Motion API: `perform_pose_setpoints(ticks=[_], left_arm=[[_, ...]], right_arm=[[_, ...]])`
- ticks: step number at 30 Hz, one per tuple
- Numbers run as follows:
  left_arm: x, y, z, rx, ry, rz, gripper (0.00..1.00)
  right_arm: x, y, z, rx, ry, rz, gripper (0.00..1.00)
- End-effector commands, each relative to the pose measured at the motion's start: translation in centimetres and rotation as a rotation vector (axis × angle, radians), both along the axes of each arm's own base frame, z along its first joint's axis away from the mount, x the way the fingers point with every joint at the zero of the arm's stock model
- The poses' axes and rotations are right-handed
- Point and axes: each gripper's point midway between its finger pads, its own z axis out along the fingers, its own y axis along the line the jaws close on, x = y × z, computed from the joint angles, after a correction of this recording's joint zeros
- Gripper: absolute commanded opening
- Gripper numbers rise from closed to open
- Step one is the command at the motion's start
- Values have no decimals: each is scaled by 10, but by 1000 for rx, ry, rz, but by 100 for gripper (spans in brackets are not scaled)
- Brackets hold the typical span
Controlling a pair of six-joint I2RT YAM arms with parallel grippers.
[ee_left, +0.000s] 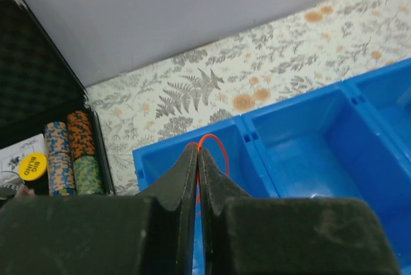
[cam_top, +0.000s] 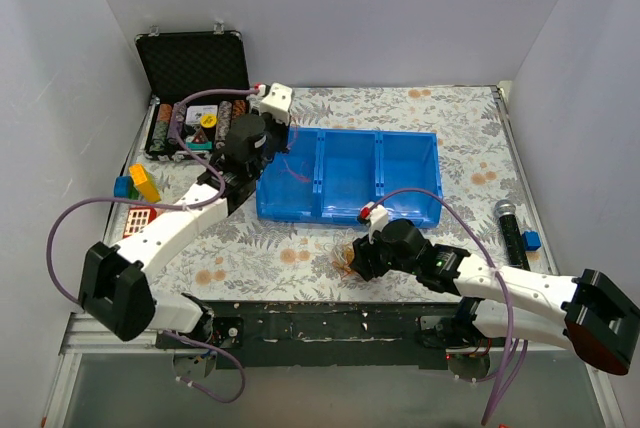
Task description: Untangle the cables
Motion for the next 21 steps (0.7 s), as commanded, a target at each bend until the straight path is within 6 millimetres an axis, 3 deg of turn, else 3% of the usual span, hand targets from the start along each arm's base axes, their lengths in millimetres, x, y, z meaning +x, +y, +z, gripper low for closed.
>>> perform_pose_setpoints(ticks=[1,7,14,15,18,20,21], left_arm=[[8,-4,-35,74,73,-15,0],[16,-6,-101,218,199,-28,0],[8,-11,-150,324,327,-107,0],[8,-11,-150,326,331,-111,6],[7,-14,-133,301,314,-135,41],[5,-16,-118,287,292,-158,70],[3,-17,-109,281,283,-175,78]], right_arm=[[5,4,12,30,-24,-15,59],[4,3,13,40,-23,-21,59],[6,5,19,46,-34,-19,59],[6,6,22,53,-37,-18,59],[7,8,29,65,-46,-17,59],[8,10,34,83,-53,-12,59],[8,11,36,89,-57,-10,59]])
